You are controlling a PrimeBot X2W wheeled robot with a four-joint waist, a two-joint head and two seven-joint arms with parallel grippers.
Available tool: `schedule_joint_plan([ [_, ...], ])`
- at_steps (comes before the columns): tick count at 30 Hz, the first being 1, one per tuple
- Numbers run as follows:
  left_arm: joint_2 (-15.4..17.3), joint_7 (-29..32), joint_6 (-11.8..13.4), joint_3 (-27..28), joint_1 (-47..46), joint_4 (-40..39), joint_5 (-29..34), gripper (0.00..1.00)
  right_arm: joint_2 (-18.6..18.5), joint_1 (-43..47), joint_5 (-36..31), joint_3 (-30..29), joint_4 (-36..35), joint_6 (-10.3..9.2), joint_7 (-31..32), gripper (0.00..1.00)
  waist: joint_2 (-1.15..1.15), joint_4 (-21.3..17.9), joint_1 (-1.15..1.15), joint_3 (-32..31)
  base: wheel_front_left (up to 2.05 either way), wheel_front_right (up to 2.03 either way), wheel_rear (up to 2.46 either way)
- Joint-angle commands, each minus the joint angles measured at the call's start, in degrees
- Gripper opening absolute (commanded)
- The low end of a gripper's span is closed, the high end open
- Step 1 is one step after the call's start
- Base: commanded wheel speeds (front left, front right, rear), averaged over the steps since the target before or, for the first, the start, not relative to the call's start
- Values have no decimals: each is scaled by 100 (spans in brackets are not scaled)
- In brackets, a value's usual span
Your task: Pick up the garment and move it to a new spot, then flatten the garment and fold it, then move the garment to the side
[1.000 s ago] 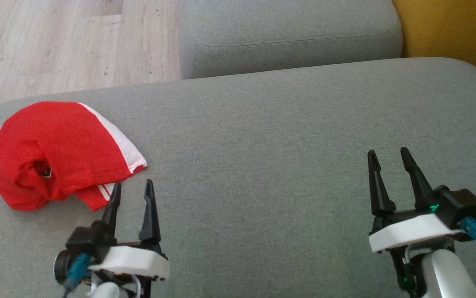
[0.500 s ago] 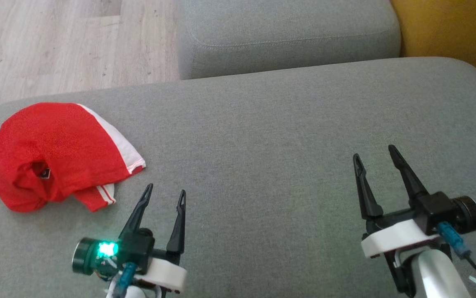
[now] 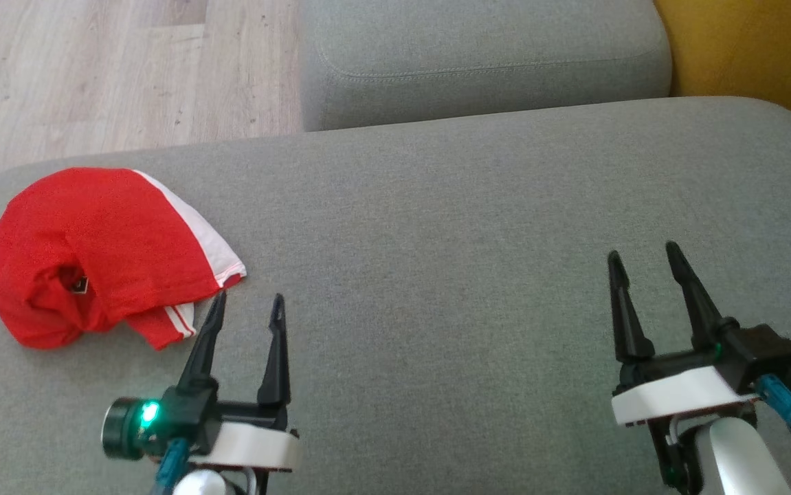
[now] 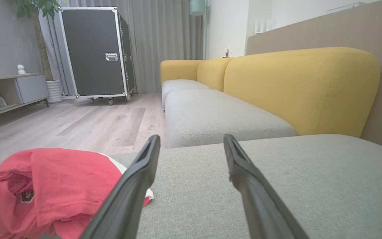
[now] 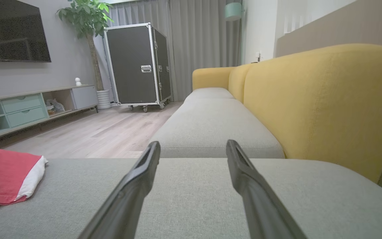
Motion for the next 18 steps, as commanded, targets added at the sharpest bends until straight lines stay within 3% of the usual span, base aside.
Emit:
schedule_joint_plan([
  [1, -75, -118, -88, 363, -73, -223, 73, 100, -39, -114, 93, 87, -43, 22, -103, 100, 0, 3, 0, -11, 0, 0, 0],
  [7, -377, -218, -516, 783, 164, -87, 438, 100, -41, -64, 171, 134, 574, 23, -204, 100, 0, -8, 0, -49, 0, 0, 0],
  [18, -714, -223, -987, 1346, 239, 118, 660, 100, -41, -123, 295, 136, 475, 23, -208, 100, 0, -41, 0, -51, 0, 0, 0],
])
